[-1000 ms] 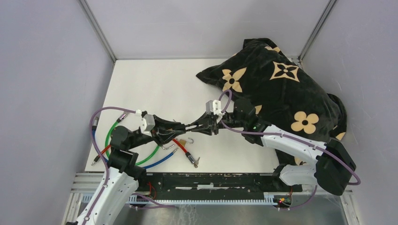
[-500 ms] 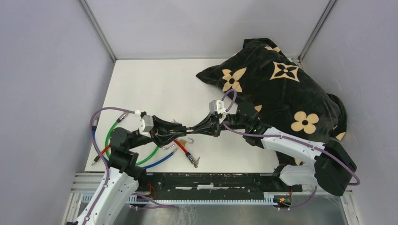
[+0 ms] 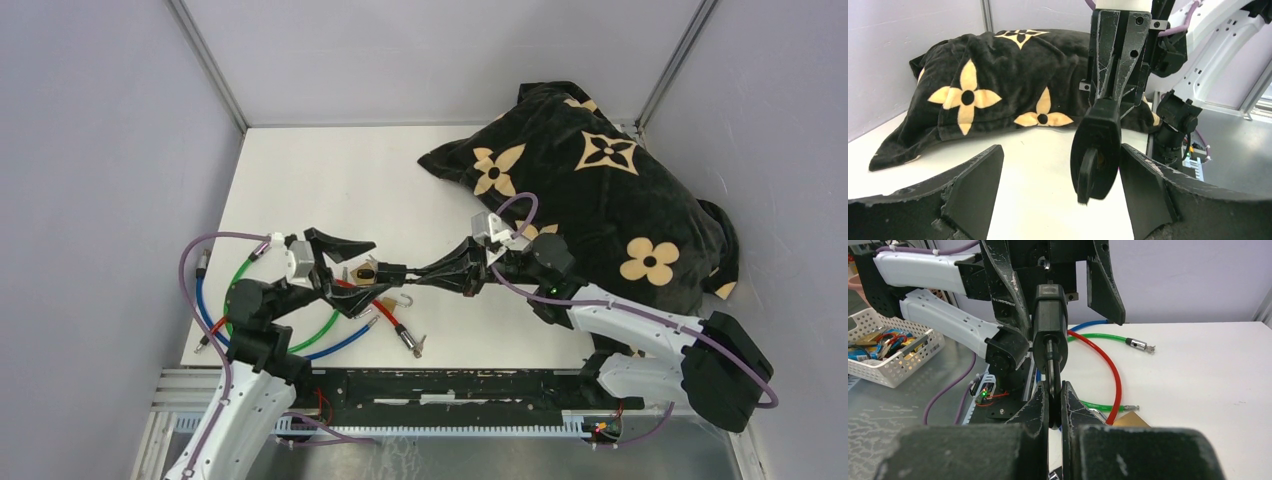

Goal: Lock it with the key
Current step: Lock the lock.

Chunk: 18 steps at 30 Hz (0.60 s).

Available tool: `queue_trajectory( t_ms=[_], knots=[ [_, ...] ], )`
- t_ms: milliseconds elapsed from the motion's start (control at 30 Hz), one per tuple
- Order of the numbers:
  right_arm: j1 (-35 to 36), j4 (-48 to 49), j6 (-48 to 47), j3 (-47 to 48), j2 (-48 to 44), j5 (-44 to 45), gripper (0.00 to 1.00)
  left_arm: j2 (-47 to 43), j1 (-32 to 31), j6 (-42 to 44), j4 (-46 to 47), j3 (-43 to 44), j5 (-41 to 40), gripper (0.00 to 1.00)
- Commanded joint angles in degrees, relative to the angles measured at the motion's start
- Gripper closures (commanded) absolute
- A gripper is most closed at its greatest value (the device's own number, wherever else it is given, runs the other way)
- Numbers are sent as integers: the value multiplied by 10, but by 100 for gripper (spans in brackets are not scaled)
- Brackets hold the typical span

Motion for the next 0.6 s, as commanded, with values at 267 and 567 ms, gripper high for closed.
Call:
queue_trajectory(
  t_ms=[267,567],
  knots=[
    [-2,281,115,-33,-19,100,100,-22,16,-162,185,-37,-30,17],
    [42,258,90,14,30,95,100,-4,0,-173,205,-16,-38,20]
  ],
)
